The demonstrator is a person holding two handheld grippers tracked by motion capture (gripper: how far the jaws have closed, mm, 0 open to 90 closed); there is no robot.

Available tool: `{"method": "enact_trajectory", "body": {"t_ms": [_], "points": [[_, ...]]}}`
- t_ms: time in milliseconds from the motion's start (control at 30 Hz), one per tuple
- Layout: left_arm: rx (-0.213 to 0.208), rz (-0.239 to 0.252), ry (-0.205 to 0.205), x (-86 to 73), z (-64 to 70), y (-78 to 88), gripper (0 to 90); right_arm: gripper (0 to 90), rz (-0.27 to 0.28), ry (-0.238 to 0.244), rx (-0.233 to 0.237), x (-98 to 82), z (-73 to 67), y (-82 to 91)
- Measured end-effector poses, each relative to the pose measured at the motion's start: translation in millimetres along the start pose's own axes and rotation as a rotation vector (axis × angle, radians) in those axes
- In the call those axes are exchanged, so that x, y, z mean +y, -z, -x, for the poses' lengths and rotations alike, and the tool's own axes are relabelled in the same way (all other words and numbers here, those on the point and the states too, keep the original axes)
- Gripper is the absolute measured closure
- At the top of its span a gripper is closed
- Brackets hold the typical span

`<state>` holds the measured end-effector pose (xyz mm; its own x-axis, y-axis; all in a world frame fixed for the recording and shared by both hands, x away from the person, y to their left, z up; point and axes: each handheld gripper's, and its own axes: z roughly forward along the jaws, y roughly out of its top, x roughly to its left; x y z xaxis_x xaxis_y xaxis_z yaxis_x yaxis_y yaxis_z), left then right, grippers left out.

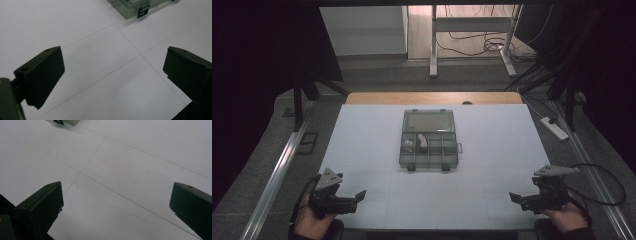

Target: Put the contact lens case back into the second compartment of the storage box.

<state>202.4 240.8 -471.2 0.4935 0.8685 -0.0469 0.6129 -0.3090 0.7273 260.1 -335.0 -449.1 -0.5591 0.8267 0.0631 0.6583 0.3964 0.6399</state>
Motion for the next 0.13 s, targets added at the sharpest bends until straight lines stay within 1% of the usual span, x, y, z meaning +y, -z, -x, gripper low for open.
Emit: {"method": "enact_trajectory", "body": {"t_ms": [133], "points": [[0.000, 0.000, 0.001, 0.8, 0.0, -0.5, 3.6, 0.0, -0.007, 0.002, -0.002, -0.2, 0.4, -0.8]]}}
